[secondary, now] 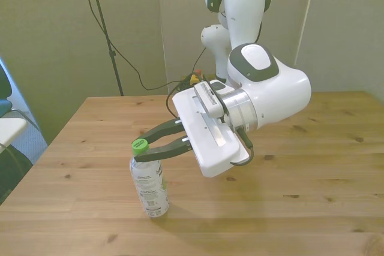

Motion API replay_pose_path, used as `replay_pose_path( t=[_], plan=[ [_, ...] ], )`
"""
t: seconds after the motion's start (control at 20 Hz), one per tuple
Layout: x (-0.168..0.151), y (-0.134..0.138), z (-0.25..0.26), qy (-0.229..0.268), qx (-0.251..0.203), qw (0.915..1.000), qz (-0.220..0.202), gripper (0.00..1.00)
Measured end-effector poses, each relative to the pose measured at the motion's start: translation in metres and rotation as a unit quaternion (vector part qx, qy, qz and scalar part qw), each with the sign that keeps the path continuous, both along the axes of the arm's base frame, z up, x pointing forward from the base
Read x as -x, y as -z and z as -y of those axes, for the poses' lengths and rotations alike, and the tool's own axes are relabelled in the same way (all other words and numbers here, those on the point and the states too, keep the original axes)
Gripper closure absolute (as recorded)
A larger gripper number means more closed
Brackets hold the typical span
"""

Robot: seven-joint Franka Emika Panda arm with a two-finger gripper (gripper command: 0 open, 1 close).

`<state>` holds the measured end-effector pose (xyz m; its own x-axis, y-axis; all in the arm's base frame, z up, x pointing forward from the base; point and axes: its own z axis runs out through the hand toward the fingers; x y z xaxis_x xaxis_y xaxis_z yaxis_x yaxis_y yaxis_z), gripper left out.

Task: Stand the water bottle

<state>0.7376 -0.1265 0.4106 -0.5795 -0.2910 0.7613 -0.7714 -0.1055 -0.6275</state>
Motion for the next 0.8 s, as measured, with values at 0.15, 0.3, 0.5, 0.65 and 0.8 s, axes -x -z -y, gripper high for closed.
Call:
replay_pose_path(
  t=[0.15,0.3,0.5,0.65,0.8],
  plan=[
    [-0.001,-0.002,0.001,0.001,0.000,1.0000,0.001,0.00],
    [-0.002,-0.005,0.002,0.001,0.000,1.0000,0.000,0.00],
    [-0.003,-0.008,0.006,0.003,0.001,1.0000,0.000,0.00],
    [-0.005,-0.011,0.007,0.004,0.001,1.0000,0.001,0.00],
    [-0.006,-0.016,0.009,0.008,-0.008,0.9999,0.002,0.00]
  ],
)
